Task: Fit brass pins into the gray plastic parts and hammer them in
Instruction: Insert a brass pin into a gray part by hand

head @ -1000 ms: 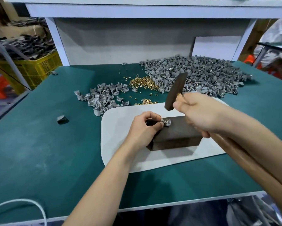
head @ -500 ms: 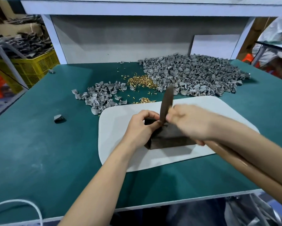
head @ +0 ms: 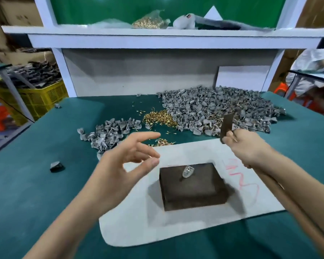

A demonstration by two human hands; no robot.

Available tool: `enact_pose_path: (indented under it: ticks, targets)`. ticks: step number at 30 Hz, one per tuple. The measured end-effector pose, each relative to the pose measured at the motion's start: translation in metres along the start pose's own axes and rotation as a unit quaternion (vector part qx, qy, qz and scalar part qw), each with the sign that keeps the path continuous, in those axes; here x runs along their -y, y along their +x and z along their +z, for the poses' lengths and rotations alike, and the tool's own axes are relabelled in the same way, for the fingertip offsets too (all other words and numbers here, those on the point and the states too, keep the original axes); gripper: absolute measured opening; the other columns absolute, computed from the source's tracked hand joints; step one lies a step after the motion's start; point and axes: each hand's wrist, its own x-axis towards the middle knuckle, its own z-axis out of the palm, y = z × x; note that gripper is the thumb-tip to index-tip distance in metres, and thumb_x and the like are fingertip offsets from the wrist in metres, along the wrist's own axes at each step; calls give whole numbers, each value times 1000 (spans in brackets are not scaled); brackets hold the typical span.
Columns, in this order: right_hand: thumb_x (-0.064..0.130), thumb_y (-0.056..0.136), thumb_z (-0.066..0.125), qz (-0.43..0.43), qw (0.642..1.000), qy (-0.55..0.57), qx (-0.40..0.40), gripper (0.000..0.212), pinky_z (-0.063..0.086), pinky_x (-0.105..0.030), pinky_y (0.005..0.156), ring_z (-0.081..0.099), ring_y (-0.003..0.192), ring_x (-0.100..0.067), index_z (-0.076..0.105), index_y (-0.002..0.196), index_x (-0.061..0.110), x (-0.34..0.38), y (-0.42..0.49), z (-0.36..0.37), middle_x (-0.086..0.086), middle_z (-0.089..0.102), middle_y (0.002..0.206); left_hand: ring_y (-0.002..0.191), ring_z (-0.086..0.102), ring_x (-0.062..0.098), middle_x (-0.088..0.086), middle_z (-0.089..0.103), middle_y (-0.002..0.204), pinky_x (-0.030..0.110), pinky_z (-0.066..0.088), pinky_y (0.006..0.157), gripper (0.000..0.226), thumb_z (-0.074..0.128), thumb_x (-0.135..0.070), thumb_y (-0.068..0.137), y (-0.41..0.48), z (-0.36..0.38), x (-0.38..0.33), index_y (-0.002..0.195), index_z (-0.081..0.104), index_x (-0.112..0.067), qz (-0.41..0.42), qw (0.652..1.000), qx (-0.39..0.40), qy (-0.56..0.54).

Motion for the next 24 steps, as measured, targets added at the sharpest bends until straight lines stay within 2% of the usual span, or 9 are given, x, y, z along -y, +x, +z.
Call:
enact_pose_path:
  ticks: [3, 6, 10, 12, 14, 15, 17, 21, 24]
  targets:
    - [35, 96, 46, -35, 992, -114, -44, 24, 43, -37, 64, 61, 85, -38, 42, 93, 12, -8, 10, 22, -19, 64, 93, 100, 62, 3, -13, 65, 108, 29, 49, 94, 57, 65, -39, 73, 4, -1, 8, 127, 46, -38, -74, 997, 9, 3]
    - [39, 94, 50, -71, 985, -152, -35, 24, 42, -36, 67, 60, 86, -34, 44, 99, 16, -8, 19, 38, -14, 65, 94, 115, 53, -2, -27, 56, 119, 15, 43, 95, 64, 70, -50, 76, 1, 17, 10, 132, 39, -47, -61, 998, 18, -1]
    - [45, 95, 46, -85, 972, -217, -15, 32, 49, -39, 81, 58, 98, -32, 50, 104, 14, 0, 16, 47, -12, 60, 107, 119, 49, -5, -28, 53, 123, 22, 42, 102, 65, 68, -49, 73, 6, 29, 15, 131, 39, -49, -87, 996, 2, -36]
    - [59, 91, 42, -103, 985, -119, -65, 50, 47, -37, 83, 55, 99, -26, 59, 104, 14, 12, 2, 36, -8, 57, 105, 120, 48, -6, -25, 52, 127, 26, 40, 106, 69, 67, -49, 69, 5, 32, 16, 131, 38, -48, -97, 994, -9, -59]
    - [80, 73, 41, -148, 976, 143, -65, 64, 45, -29, 60, 57, 69, -12, 61, 78, 19, 35, -26, 21, 1, 61, 74, 122, 47, -7, -25, 50, 131, 26, 38, 108, 69, 74, -48, 74, 4, 37, 13, 132, 36, -49, -98, 991, -11, -91]
    - [86, 65, 43, -185, 953, 239, -13, 71, 40, -26, 50, 52, 54, -8, 57, 68, 16, 50, -45, 16, 3, 57, 58, 123, 46, -6, -27, 49, 130, 24, 38, 108, 70, 75, -46, 75, 4, 40, 11, 132, 35, -51, -95, 989, -10, -113]
    - [81, 63, 50, -246, 919, 292, 99, 73, 34, -30, 44, 41, 41, -7, 50, 61, 8, 74, -76, 20, 2, 44, 44, 125, 46, -3, -30, 47, 130, 19, 41, 102, 74, 70, -42, 72, 4, 49, 6, 134, 33, -53, -72, 987, 8, -141]
    - [58, 80, 53, -277, 857, 378, 214, 68, 18, -39, 43, 25, 43, -20, 40, 55, -4, 87, -98, 30, -14, 29, 50, 111, 61, 5, -24, 53, 127, 12, 50, 74, 75, 69, -36, 71, 1, 62, -1, 135, 35, -53, -39, 979, 3, -199]
    - [58, 77, 53, -281, 850, 390, 215, 75, 19, -33, 43, 25, 43, -15, 45, 64, -15, 89, -103, 30, -13, 30, 51, 86, 69, 3, -15, 59, 124, 10, 50, 60, 75, 68, -69, 60, 4, 69, -5, 129, 43, -53, -70, 968, -22, -239]
